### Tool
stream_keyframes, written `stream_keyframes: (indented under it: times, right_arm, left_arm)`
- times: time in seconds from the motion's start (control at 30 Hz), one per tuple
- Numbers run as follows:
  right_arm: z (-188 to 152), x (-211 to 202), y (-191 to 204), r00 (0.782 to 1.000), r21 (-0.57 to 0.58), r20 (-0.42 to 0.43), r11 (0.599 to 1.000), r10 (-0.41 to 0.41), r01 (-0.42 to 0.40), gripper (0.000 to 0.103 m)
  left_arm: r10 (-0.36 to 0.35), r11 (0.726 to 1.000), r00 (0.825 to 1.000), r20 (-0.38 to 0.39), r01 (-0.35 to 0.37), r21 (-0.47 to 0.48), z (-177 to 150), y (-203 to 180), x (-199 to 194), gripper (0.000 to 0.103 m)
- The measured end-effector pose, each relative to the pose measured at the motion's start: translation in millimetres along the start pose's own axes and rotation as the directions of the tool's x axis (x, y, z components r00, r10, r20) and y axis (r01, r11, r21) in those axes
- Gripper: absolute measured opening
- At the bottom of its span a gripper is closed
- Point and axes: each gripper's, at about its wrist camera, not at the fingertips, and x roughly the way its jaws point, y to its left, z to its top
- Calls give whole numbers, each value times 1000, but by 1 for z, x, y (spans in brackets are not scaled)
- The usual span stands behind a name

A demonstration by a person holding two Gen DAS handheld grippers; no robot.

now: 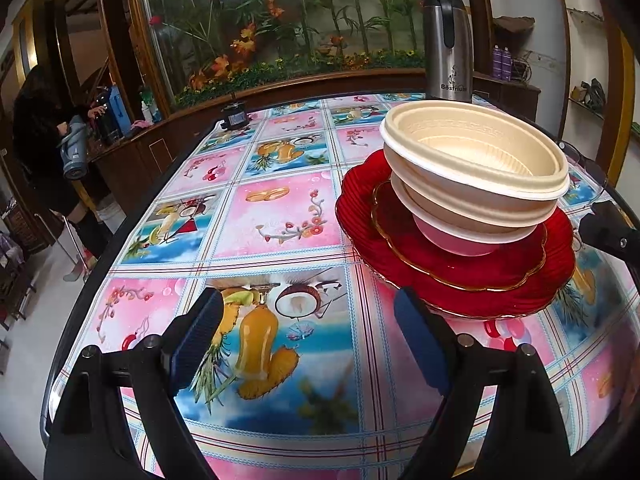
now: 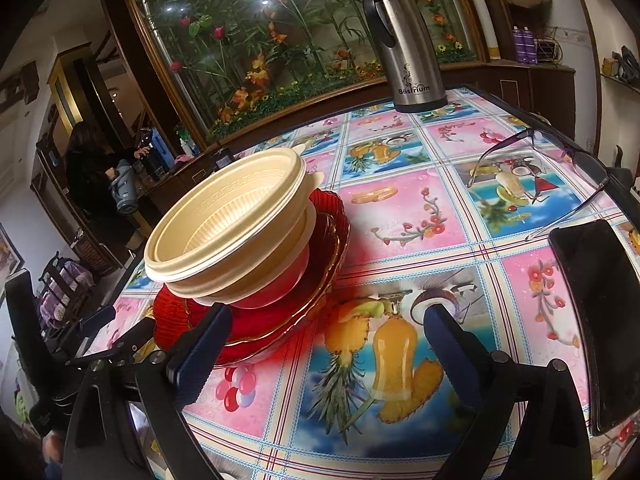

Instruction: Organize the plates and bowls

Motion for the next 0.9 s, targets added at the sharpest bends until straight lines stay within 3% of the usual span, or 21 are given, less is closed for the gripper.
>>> stream_keyframes:
  times: [0.9]
  right_arm:
    - [0,-2,3,1000,-18,10,1000,17,-17,98]
  left_arm:
    - [-7,1000,1000,1,7,27,-3,-3,-3,88]
